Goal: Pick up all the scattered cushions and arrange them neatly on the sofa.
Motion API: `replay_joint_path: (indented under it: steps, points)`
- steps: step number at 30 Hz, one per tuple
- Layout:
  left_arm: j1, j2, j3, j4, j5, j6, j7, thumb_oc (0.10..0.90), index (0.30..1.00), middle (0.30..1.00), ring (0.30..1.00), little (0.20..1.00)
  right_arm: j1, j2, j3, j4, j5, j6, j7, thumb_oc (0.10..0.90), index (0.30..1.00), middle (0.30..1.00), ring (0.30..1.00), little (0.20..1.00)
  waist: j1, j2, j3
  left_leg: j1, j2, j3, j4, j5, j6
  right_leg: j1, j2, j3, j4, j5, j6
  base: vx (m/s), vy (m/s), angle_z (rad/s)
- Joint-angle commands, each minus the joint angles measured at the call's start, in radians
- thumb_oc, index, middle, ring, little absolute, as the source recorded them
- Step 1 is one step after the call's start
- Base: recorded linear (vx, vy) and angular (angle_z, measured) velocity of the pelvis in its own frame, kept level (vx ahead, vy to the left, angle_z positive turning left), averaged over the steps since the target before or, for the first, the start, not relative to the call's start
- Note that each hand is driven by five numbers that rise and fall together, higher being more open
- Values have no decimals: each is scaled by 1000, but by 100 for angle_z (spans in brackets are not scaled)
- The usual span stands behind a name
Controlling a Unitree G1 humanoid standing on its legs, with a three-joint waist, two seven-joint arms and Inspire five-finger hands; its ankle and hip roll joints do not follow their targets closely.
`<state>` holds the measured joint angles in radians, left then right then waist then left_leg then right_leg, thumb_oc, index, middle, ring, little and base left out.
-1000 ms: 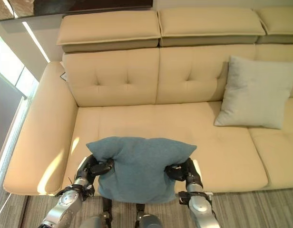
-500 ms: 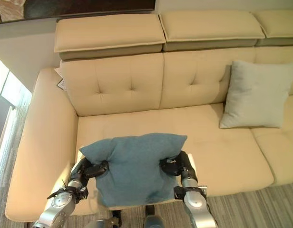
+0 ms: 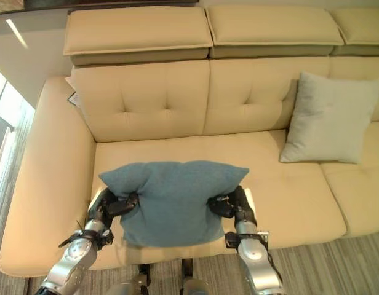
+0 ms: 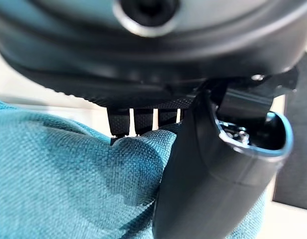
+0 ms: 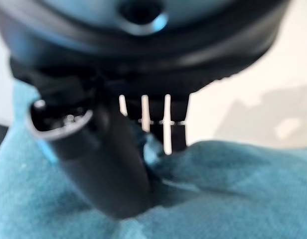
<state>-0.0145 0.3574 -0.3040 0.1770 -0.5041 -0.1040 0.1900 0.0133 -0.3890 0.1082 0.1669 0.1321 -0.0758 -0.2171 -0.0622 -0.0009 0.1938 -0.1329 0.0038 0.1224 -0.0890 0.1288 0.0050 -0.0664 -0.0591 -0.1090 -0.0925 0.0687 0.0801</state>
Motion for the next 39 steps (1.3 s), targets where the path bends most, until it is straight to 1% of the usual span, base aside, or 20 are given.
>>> replay_joint_path:
  steps: [1,2,4,5,6,8,9,12,13,14,15,17,23,30,34,35,36,37,38,39]
  points:
    - [-248,-52,-32,-160,51,-211,-6,400,300,300,300,300,-183,-7,23,-191,-22,-182,-14,400,300,300,300,300,26,-3,-114,33,26,-20,2,-103,-67,-10,-27,-33,5,-62,87,3,-25,7]
    - [-312,-44,-42,-153,72,-217,19,400,300,300,300,300,-247,-22,40,-191,-25,-186,-29,400,300,300,300,300,27,1,-113,31,27,-25,2,-102,-72,-8,-25,-32,5,-66,86,-7,-20,10]
    - [-346,-40,-44,-142,88,-220,35,400,300,300,300,300,-285,-30,45,-185,-27,-189,-38,400,300,300,300,300,27,4,-107,29,26,-27,2,-101,-74,-8,-24,-35,5,-67,86,-17,-17,13]
    - [-393,-40,-54,-123,94,-220,54,400,300,300,300,300,-333,-38,60,-175,-29,-190,-52,400,300,300,300,300,29,7,-100,24,27,-29,2,-99,-76,-11,-24,-37,5,-67,86,-96,-19,12]
    - [-495,-41,-76,-75,107,-223,94,400,300,300,300,300,-428,-46,88,-142,-36,-187,-85,400,300,300,300,300,31,10,-85,4,27,-33,2,-91,-79,-27,-25,-40,5,-62,88,-131,-22,9]
    - [-593,-43,-103,-21,106,-229,129,400,300,300,300,300,-525,-59,114,-100,-43,-183,-117,400,300,300,300,300,31,16,-67,-22,27,-39,2,-81,-83,-57,-24,-39,5,-54,88,-121,-11,5]
    - [-599,-44,-102,-17,105,-231,129,400,300,300,300,300,-532,-60,115,-96,-42,-184,-118,400,300,300,300,300,30,17,-65,-25,27,-39,2,-81,-84,-59,-24,-40,5,-53,87,-98,-5,3]
    - [-826,-38,-163,145,77,-247,191,400,300,300,300,300,-748,-82,167,62,-36,-172,-199,400,300,300,300,300,28,26,-44,-104,27,-49,2,-56,-93,-139,-19,-37,5,-29,89,-154,-9,6]
    - [-833,-38,-163,150,76,-249,190,400,300,300,300,300,-756,-83,168,67,-35,-174,-200,400,300,300,300,300,27,26,-43,-108,27,-49,2,-55,-93,-144,-19,-37,5,-28,89,-118,-3,7]
    - [-926,-26,-183,221,65,-258,210,400,300,300,300,300,-844,-91,189,143,-25,-169,-230,400,300,300,300,300,25,28,-44,-145,24,-52,2,-43,-98,-180,-13,-34,5,-18,86,-65,-3,12]
    - [-932,-26,-183,225,63,-260,209,400,300,300,300,300,-850,-91,190,147,-24,-171,-230,400,300,300,300,300,25,29,-44,-149,24,-52,2,-42,-98,-184,-13,-34,5,-17,86,-83,0,15]
    - [-1053,-9,-202,328,49,-269,226,400,300,300,300,300,-961,-99,216,244,-3,-171,-256,400,300,300,300,300,21,31,-51,-201,23,-54,2,-27,-104,-235,-8,-28,5,-3,83,-65,0,7]
    - [-1153,-5,-215,458,7,-268,243,400,300,300,300,300,-1083,-98,262,392,38,-171,-282,400,300,300,300,300,23,31,-49,-249,27,-53,2,-11,-111,-281,-7,-22,5,8,84,-17,-4,-1]
    - [-1124,-10,-218,462,-1,-251,232,400,300,300,300,300,-1102,-110,277,442,57,-157,-276,400,300,300,300,300,28,34,-35,-246,28,-52,2,-8,-115,-280,-8,-20,5,5,80,3,2,1]
    - [-1101,-67,-200,483,-33,-244,250,400,300,300,300,300,-1086,-105,261,452,10,-136,-326,400,300,300,300,300,24,34,-26,-243,26,-53,2,-9,-119,-279,-9,-21,5,3,77,-6,-7,2]
    - [-1099,-79,-196,494,-33,-241,256,471,406,406,406,406,-1087,-105,260,462,-16,-128,-343,400,300,300,300,300,23,33,-25,-245,26,-53,2,-8,-120,-280,-9,-21,5,3,77,-2,-7,57]
    - [-1099,-79,-196,494,-32,-241,256,587,580,580,580,580,-1087,-105,261,462,-17,-128,-344,513,469,469,469,469,23,33,-26,-245,26,-53,2,-9,-120,-280,-8,-21,5,3,77,-6,-7,37]
    - [-1102,-88,-195,505,-31,-239,264,704,756,756,756,756,-1092,-111,263,476,-42,-119,-362,566,549,549,549,549,23,33,-25,-245,26,-54,2,-8,-120,-281,-8,-22,5,3,77,0,0,0]
    - [-1105,-95,-190,519,-32,-239,271,800,900,900,900,900,-1099,-116,265,493,-61,-108,-374,704,756,756,756,756,22,31,-25,-245,26,-54,2,-9,-120,-282,-8,-23,5,3,77,-13,-22,-13]
    - [-1120,-103,-185,559,-39,-234,289,800,900,900,900,900,-1128,-131,273,551,-76,-80,-403,800,900,900,900,900,21,28,-22,-246,27,-54,2,-8,-121,-282,-7,-23,5,4,78,-9,-19,-3]
